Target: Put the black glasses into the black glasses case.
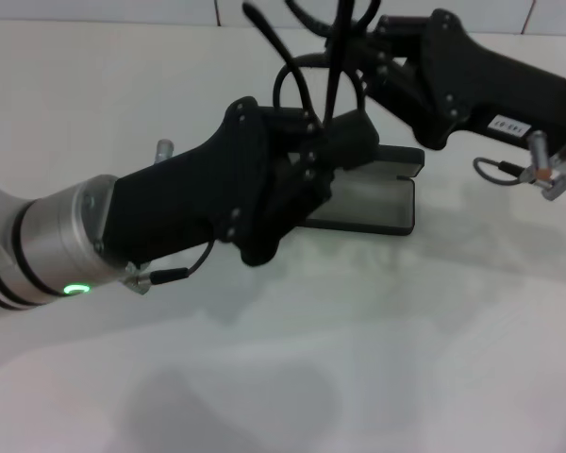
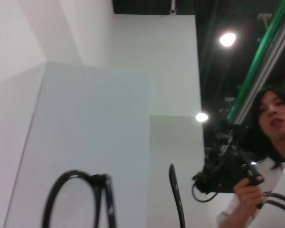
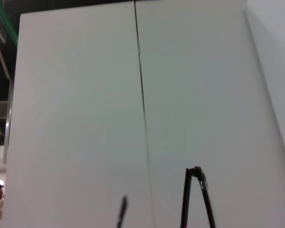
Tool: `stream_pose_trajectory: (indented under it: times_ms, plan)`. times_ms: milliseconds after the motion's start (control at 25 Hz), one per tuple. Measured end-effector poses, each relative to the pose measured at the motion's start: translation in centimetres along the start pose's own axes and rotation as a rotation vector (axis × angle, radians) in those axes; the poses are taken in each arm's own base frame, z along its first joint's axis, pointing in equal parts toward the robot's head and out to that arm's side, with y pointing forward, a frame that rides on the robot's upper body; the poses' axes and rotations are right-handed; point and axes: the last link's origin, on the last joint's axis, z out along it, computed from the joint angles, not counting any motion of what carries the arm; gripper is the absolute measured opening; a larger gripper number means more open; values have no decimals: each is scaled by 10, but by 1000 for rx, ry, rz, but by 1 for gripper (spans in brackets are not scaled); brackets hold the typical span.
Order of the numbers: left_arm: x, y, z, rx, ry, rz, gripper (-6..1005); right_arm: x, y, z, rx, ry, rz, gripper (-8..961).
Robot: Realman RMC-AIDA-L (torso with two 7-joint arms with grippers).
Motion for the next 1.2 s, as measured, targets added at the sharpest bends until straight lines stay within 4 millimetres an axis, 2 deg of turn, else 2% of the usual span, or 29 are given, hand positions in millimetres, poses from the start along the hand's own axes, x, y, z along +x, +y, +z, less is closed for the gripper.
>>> stream_pose_trajectory:
  times_ms: [400,1200]
  plan:
    - [-3,-8,-9,116,19,-39,50,6,2,4,-16,37,15,68]
    - [-7,-9,-11,140,2,-66,50,10,3,5,-24,55,33,67]
